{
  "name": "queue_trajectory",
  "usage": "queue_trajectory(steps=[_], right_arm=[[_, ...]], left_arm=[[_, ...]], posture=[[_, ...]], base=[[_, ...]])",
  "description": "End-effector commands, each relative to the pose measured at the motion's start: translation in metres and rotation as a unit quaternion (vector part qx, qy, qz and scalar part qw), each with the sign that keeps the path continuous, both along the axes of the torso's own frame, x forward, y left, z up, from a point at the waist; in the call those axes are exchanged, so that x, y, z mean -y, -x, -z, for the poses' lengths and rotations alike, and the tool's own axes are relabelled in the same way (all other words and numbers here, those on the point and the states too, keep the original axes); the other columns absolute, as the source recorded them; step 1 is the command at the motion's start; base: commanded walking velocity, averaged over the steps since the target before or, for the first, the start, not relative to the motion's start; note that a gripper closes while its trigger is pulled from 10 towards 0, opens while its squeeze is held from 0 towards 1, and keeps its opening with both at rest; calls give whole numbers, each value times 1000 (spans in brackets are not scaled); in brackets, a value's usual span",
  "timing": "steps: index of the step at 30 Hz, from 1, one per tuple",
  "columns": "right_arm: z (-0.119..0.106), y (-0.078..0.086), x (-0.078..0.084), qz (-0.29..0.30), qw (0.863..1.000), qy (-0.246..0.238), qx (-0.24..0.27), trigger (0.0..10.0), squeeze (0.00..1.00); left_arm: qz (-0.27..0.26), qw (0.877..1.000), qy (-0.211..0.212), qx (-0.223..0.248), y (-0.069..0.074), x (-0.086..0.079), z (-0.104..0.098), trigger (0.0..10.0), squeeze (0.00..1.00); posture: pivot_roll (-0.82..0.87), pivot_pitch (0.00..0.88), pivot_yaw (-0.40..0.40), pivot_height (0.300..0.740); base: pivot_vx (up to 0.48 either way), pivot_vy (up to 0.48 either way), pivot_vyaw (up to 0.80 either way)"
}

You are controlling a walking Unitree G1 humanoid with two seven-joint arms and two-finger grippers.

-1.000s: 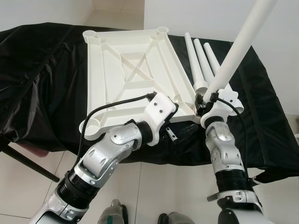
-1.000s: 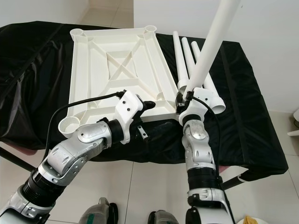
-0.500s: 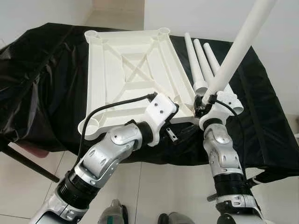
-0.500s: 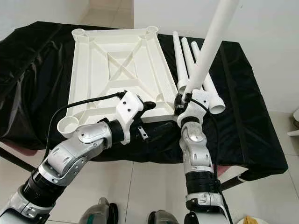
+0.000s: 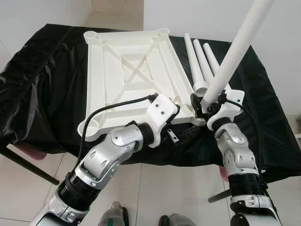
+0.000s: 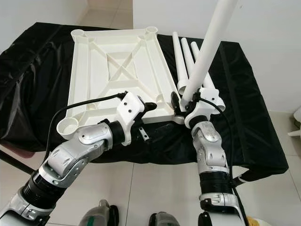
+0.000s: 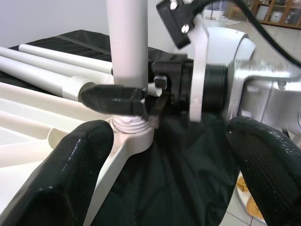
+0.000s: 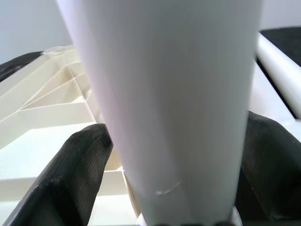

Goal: Building children table

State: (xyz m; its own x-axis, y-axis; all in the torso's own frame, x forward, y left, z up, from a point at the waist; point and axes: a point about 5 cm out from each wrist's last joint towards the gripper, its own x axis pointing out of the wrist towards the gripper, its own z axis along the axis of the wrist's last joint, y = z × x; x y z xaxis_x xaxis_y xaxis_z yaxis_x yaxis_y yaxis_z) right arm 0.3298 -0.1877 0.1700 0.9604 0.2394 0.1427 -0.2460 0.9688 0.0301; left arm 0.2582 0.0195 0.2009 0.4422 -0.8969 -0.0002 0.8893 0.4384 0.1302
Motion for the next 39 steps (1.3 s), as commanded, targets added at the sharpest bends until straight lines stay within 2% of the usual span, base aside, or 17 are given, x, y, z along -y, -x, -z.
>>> queue_trajectory(steps=[1,6,8,15,16,17,19,20,21,22,23,34,35,39], right_arm=[[0,0,5,-38,999,9,1,10000,0],[2,0,15,-68,997,30,3,10000,0],[4,-3,23,-81,996,45,-2,10000,0],[6,-6,31,-96,994,56,-8,10000,0],[6,-7,32,-101,993,59,-9,7922,0],[7,-9,33,-104,993,60,-10,4314,0],[7,-10,33,-109,992,60,-12,4549,0],[8,-10,34,-112,992,61,-13,2980,0],[8,-10,34,-112,992,61,-13,2980,0],[9,-11,34,-114,991,61,-13,1765,0],[10,-11,34,-117,991,62,-13,0,0],[10,-13,34,-127,990,64,-7,0,0],[10,-13,33,-119,991,63,-8,10000,0],[8,-15,27,-92,994,52,-3,10000,0]], left_arm=[[49,999,-10,11,4,3,-2,10000,0],[49,999,-9,12,3,3,-3,10000,0],[48,999,-8,13,2,3,-4,10000,0],[47,999,-8,14,1,3,-5,10000,0],[47,999,-8,15,1,3,-5,10000,0],[47,999,-8,15,1,3,-5,10000,0],[46,999,-7,15,1,3,-5,10000,0],[46,999,-7,15,1,3,-5,10000,0],[46,999,-7,15,1,3,-5,10000,0],[45,999,-7,15,1,2,-5,10000,0],[45,999,-7,15,1,2,-6,10000,0],[45,999,-7,15,1,2,-6,10000,0],[45,999,-7,15,2,2,-6,10000,0],[45,999,-7,15,2,2,-6,10000,0]], posture=[[-3,63,-9,740],[-3,63,-9,740],[-4,64,-5,740],[-3,64,-4,740],[-3,65,-5,740],[0,66,-6,740],[2,66,-7,740],[2,66,-7,740],[2,66,-7,740],[2,66,-7,740],[2,66,-7,740],[3,72,-5,740],[3,73,-8,740],[3,73,-9,740]], base=[[0,0,0],[0,0,0],[0,0,0],[0,0,0],[0,0,0],[0,0,0],[0,0,0],[0,0,0],[0,0,0],[0,0,0],[0,0,0],[0,0,0],[0,0,0],[0,0,0]])
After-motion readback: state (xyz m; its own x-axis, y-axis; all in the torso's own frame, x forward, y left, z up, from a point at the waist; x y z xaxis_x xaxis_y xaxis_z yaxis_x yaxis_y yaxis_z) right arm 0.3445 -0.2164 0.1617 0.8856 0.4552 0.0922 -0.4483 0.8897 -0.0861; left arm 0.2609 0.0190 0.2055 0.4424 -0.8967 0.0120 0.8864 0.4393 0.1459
